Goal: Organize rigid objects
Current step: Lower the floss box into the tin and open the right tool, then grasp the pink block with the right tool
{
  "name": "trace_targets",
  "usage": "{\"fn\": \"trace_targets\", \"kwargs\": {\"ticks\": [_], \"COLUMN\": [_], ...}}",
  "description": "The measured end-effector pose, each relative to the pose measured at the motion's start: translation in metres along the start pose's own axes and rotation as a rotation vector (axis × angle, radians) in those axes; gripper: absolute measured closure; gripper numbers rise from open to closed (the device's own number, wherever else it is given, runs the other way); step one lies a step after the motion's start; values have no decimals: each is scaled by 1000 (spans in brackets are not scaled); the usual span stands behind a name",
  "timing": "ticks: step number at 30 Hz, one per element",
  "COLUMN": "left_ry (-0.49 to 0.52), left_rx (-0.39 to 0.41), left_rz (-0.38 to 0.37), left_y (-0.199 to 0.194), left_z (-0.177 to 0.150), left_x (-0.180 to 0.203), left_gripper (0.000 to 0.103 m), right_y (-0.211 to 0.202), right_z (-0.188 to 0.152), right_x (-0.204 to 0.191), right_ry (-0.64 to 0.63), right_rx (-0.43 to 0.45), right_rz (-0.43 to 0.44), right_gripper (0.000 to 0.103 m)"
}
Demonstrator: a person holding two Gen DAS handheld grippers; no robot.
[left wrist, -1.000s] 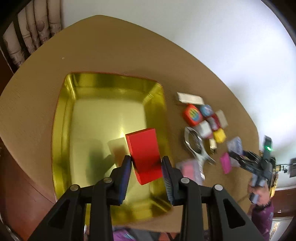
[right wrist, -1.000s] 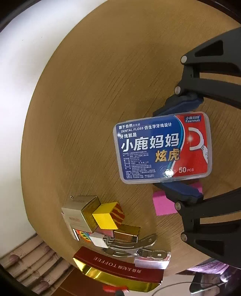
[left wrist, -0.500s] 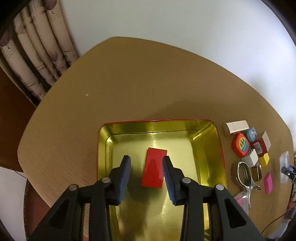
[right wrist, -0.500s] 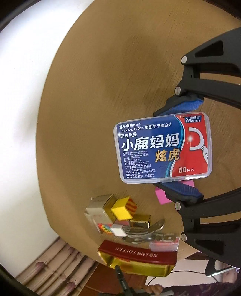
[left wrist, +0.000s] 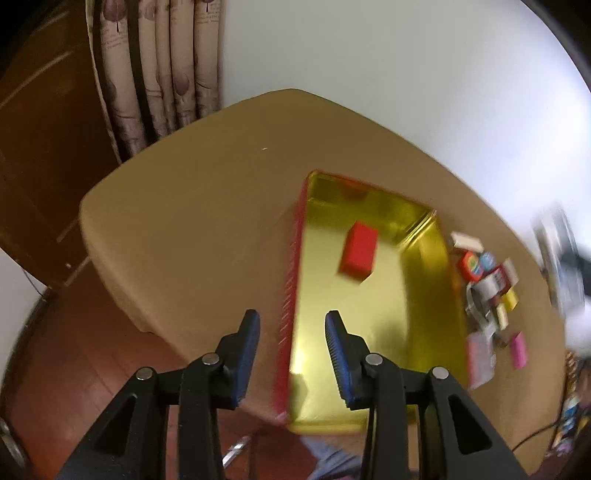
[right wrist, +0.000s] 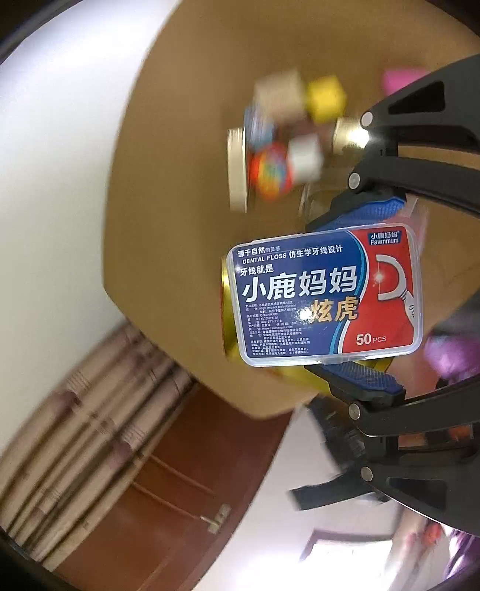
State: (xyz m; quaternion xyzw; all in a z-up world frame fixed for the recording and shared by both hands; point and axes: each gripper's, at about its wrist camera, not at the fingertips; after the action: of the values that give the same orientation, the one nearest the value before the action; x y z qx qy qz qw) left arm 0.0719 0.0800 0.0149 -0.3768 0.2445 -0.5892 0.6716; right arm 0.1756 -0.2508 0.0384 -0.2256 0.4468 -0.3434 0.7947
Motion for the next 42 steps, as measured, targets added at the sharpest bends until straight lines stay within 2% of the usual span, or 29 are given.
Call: {"fn": "trace_targets", "kwargs": {"ticks": [3,5,7,12,15,21,23,25,26,29,33,35,38,41,42], "left_ry": [52,86,115,143,137,126,127,129,128,132,143,153,194,246,266], "left_rx": [53,68,65,57,32,16,15,8,5,0,16,23,41,90,115], "left_rz": [57,88,98,102,83,76,83,83,84,88,94,84,74,62,87], "left_y": [-12,-13,-9,-4,0,6,8,9,10,11,10,7,-2,-16,-21], "left_z": [-15,-20,-21,-25,-27,-25,-25,-26,-26,-26,-27,-29,-33,-36,-36], "left_x": [-7,-8,-5,-7,-9,-10,-9,-9,-9,-7,-5,-1,11,23,28], "left_gripper": [66,65,65,65,65,65,65,65,65,65,65,65,65,65,65], "right_y": [66,103,128,156,168,190,181,175,172,152,80,26,-30,-88,-101], "right_z": [5,3,-1,-6,-4,2,3,5,7,9,-8,-34,-74,-122,-134], "right_x": [-32,-45,-49,-49,-46,-60,-58,-57,-57,-58,-69,-64,-45,10,23], "right_ry": [-12,-26,-35,-35,3,35,37,66,86,65,11,-8,4,44,57], "right_rx": [-55,-81,-104,-104,-109,-98,-85,-61,-48,23,190,260,294,271,266], "right_rz": [-49,-138,-211,-343,-361,-330,-320,-251,-213,-264,-208,-211,-272,-439,-463], "right_gripper": [42,42,42,42,41,38,36,23,19,18,16,11,9,9,9]}}
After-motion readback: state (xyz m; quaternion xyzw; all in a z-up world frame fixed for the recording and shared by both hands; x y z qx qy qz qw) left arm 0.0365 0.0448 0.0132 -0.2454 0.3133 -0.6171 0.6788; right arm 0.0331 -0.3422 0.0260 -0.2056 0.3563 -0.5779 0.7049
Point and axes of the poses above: each gripper's, at about its wrist camera, not at the fingertips, and y roughly the way its jaws point, x to its right, z to its top, and after that the axes turned 7 degrees about x, right-handed
